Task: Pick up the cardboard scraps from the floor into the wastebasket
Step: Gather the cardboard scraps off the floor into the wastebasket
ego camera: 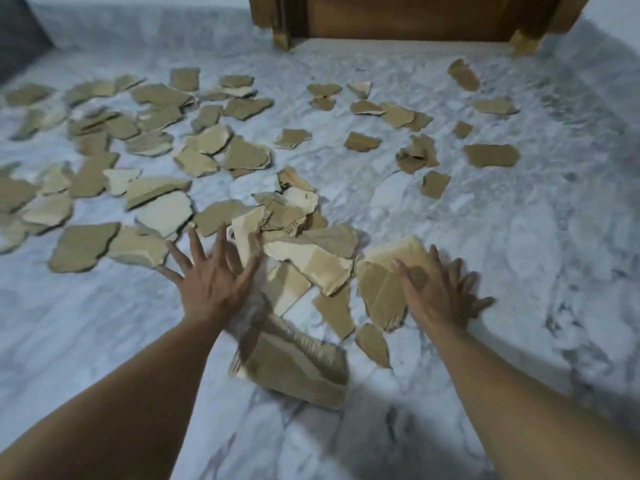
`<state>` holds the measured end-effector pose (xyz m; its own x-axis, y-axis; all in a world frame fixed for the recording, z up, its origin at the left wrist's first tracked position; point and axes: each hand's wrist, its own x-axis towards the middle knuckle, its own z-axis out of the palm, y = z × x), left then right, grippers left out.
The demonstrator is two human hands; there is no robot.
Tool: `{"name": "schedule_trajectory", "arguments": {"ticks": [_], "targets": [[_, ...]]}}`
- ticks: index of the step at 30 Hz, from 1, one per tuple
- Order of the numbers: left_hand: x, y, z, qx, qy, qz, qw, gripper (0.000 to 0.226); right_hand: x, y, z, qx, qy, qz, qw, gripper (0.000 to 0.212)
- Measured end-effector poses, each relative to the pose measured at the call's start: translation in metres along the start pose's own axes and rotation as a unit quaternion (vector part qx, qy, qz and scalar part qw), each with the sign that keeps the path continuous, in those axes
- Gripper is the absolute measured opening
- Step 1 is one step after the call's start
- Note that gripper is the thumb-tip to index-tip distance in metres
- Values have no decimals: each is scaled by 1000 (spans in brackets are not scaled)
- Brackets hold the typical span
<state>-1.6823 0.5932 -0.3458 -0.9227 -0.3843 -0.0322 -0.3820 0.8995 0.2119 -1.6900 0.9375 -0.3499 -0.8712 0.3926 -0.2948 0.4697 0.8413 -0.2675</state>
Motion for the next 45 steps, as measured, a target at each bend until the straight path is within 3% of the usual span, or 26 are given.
{"name": "schedule_trajectory", "arguments": {"ticks": [5, 9, 12, 16, 22, 25, 27, 29, 33, 37, 42, 45], "targets": [[57, -9, 6, -67, -19, -33, 997, 99, 15, -47, 19, -5, 13, -45, 999, 103], [74, 10, 25, -35, -68, 28, 997, 93, 29, -100, 39, 20, 11, -112, 993, 103], [69, 23, 35, -31, -48, 89, 994, 78, 39, -142, 49, 54, 5, -164, 985, 98], [73, 20, 32, -99, -18, 97, 990, 64, 49, -174, 59, 61, -2, -218, 974, 91], [22, 5, 3, -151, -63, 82, 983, 89, 58, -188, 60, 205, 22, -228, 952, 87], [-41, -3, 1, -89, -94, 196, 972, 108, 63, -199, 55, 151, 9, -235, 960, 85], [-83, -11, 10, -23, -139, 321, 937, 123, 68, -211, 54, 80, -15, -252, 964, 89], [-103, -16, 23, 36, -142, 390, 909, 127, 72, -224, 52, 8, -49, -271, 961, 93], [-69, -12, 24, 7, -84, 306, 948, 124, 73, -229, 44, -91, -123, -292, 944, 87], [-25, -1, 19, 20, -5, 299, 954, 110, 64, -205, 39, -32, -93, -294, 951, 62], [7, 15, 19, 22, 69, 257, 964, 101, 46, -174, 36, 42, -77, -314, 945, 52], [21, 8, 13, -59, 124, 122, 983, 97, 49, -162, 34, 119, 10, -297, 947, 62]]}}
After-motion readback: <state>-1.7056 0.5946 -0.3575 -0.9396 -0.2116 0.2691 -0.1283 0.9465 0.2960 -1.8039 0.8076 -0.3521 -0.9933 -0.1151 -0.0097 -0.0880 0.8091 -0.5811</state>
